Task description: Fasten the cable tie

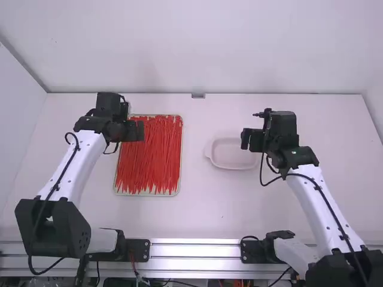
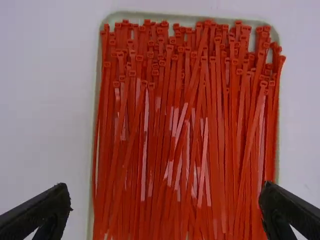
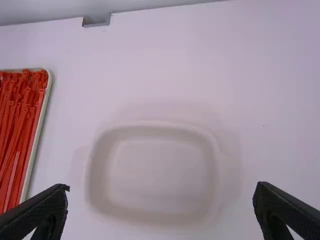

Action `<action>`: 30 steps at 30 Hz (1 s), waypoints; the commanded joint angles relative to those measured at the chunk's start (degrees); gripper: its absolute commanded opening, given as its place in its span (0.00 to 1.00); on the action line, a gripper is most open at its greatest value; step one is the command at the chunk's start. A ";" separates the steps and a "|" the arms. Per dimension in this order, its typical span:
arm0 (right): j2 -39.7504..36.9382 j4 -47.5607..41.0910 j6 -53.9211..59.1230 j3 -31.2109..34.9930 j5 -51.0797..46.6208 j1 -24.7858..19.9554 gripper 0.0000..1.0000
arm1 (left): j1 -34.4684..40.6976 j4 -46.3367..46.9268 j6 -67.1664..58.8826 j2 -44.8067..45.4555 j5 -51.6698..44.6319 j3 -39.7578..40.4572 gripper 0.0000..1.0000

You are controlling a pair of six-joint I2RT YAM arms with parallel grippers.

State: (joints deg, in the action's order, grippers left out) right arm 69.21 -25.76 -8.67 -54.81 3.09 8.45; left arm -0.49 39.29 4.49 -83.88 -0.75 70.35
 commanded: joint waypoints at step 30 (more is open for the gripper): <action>-0.57 -0.09 -0.09 -2.43 -0.15 -0.24 0.99 | -3.89 -9.42 -0.90 -31.47 2.75 13.53 0.88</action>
State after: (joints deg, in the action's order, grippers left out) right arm 69.21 -25.91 -8.62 -54.81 2.92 8.40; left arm -4.36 30.76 3.44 -115.24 2.63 86.15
